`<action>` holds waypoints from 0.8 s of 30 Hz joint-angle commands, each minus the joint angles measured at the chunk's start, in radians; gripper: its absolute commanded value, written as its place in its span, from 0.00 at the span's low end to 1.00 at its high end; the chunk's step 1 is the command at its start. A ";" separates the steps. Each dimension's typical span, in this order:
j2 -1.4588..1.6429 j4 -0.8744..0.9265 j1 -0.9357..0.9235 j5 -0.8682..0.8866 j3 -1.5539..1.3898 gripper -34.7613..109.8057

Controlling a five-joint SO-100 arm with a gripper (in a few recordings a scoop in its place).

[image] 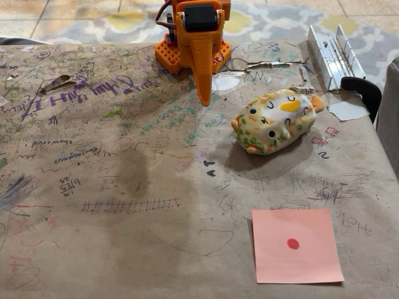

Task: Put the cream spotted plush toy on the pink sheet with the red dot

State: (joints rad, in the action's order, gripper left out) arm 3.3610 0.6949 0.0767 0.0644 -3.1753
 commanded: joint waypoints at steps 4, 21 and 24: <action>0.014 0.000 0.003 -0.009 -0.015 0.24; 0.014 0.000 0.006 -0.014 -0.015 0.24; 0.014 0.000 0.006 -0.014 -0.015 0.24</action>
State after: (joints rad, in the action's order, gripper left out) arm 3.3610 0.6949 0.0767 0.0383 -3.1753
